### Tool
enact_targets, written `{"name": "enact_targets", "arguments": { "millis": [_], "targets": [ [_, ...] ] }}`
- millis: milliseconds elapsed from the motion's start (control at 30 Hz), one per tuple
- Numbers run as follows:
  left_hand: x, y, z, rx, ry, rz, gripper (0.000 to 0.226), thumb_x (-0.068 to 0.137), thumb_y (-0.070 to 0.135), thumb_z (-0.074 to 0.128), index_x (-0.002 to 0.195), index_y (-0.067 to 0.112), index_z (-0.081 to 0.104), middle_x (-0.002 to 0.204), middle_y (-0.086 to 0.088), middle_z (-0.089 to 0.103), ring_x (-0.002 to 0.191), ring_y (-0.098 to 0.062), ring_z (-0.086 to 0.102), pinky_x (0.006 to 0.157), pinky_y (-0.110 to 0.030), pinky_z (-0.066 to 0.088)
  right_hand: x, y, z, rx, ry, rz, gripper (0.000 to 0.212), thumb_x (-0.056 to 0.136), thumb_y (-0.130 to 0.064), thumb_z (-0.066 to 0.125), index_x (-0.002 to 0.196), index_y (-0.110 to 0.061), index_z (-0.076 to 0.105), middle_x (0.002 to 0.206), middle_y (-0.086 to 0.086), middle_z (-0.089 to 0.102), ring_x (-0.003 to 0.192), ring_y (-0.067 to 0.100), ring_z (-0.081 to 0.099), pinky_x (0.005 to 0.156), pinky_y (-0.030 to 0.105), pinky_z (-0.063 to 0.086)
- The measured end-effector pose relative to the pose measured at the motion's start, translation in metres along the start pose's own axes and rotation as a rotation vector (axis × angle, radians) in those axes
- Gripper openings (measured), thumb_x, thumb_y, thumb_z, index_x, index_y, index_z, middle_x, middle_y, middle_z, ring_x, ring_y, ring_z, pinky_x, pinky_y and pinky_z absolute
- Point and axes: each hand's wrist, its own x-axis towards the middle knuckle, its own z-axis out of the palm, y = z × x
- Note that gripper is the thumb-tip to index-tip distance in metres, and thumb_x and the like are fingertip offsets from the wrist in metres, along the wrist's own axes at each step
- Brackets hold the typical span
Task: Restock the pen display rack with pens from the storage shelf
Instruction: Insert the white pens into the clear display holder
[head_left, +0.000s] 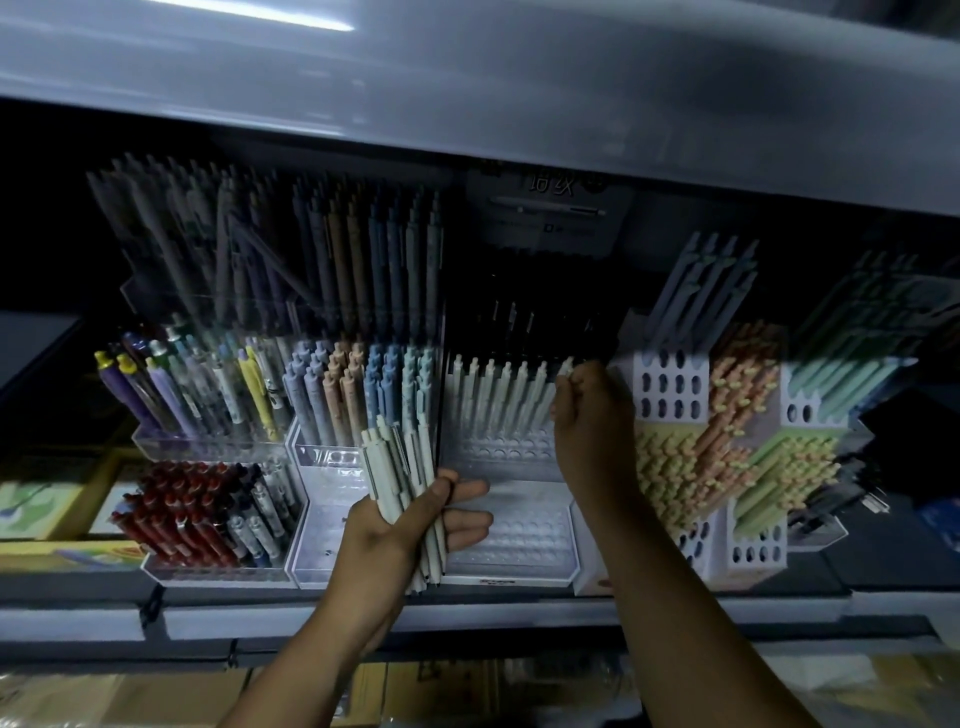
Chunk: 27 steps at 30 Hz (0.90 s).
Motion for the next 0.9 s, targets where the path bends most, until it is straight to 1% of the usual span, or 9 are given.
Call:
{"name": "enact_targets", "arguments": {
  "millis": [100,200,300,467,600,700,767,833,900],
  "targets": [
    [-0.002,0.000,-0.001,-0.065,-0.007,-0.025,0.032,0.096,0.010,0.058,0.119,-0.010,0.063,0.111,-0.030,0.073,0.094,-0.044,0.074,0.085,-0.051,0.062,0.003,0.005,0.008,-0.030,-0.027,-0.004,0.027,0.101,-0.019,0.048,0.076,-0.014,0.038,0.060,0.008,0.041,0.056,0.030,0.047,0.058,0.031,0.030],
    [-0.002,-0.001,-0.003,-0.107,-0.025,-0.046,0.035,0.092,0.012,0.060,0.119,-0.010,0.064,0.110,-0.032,0.072,0.096,-0.046,0.073,0.084,-0.051,0.063,0.003,0.011,0.013,-0.073,-0.034,-0.028,0.029,0.098,-0.011,0.059,0.073,-0.009,0.043,0.055,0.012,0.045,0.052,0.032,0.052,0.053,0.031,0.035],
    [-0.002,-0.001,-0.004,-0.107,-0.039,-0.062,0.035,0.093,0.012,0.059,0.121,-0.009,0.064,0.111,-0.030,0.073,0.094,-0.044,0.074,0.080,-0.048,0.064,0.003,0.011,0.014,-0.087,-0.027,-0.019,0.031,0.096,-0.010,0.062,0.072,-0.011,0.043,0.055,0.013,0.047,0.052,0.030,0.053,0.051,0.033,0.040],
    [-0.004,-0.002,-0.007,-0.060,-0.061,-0.071,0.037,0.093,0.015,0.060,0.122,-0.007,0.064,0.112,-0.028,0.073,0.094,-0.044,0.074,0.079,-0.050,0.064,0.002,0.009,0.016,-0.115,-0.026,0.039,0.030,0.096,-0.013,0.063,0.071,-0.006,0.049,0.053,0.015,0.049,0.052,0.033,0.057,0.055,0.027,0.031],
    [-0.004,0.000,-0.007,-0.036,-0.060,-0.061,0.037,0.093,0.014,0.060,0.123,-0.007,0.064,0.111,-0.028,0.074,0.091,-0.044,0.074,0.080,-0.052,0.063,-0.002,0.009,0.016,-0.127,-0.036,0.041,0.034,0.096,-0.014,0.066,0.068,-0.008,0.046,0.051,0.011,0.046,0.051,0.031,0.056,0.056,0.027,0.030],
    [-0.002,0.000,-0.008,-0.026,-0.061,-0.051,0.035,0.093,0.014,0.059,0.122,-0.006,0.064,0.111,-0.028,0.074,0.090,-0.044,0.074,0.076,-0.049,0.064,-0.006,0.012,0.018,-0.127,-0.069,0.073,0.033,0.092,-0.014,0.070,0.070,-0.009,0.046,0.056,0.003,0.042,0.059,0.033,0.060,0.061,0.028,0.036],
    [-0.001,-0.001,-0.008,-0.017,-0.061,-0.049,0.032,0.095,0.012,0.059,0.121,-0.006,0.065,0.111,-0.028,0.074,0.089,-0.043,0.074,0.074,-0.047,0.064,-0.011,0.012,0.018,-0.109,-0.085,0.135,0.030,0.092,-0.017,0.071,0.074,-0.009,0.049,0.062,0.006,0.050,0.067,0.034,0.061,0.067,0.030,0.041],
    [0.000,-0.002,-0.007,0.002,-0.059,-0.048,0.030,0.097,0.011,0.057,0.121,-0.005,0.065,0.110,-0.027,0.074,0.090,-0.044,0.074,0.074,-0.047,0.064,-0.021,0.010,0.015,-0.034,-0.102,0.203,0.021,0.092,-0.019,0.069,0.083,-0.011,0.052,0.071,0.009,0.058,0.074,0.032,0.062,0.074,0.036,0.051],
    [0.002,-0.002,-0.007,0.024,-0.061,-0.048,0.028,0.098,0.011,0.057,0.121,-0.004,0.065,0.110,-0.026,0.075,0.091,-0.045,0.074,0.075,-0.048,0.064,-0.035,-0.002,0.006,0.118,-0.153,0.277,0.015,0.093,-0.021,0.070,0.093,-0.015,0.056,0.073,0.003,0.063,0.069,0.026,0.066,0.067,0.044,0.057]
  ]
}}
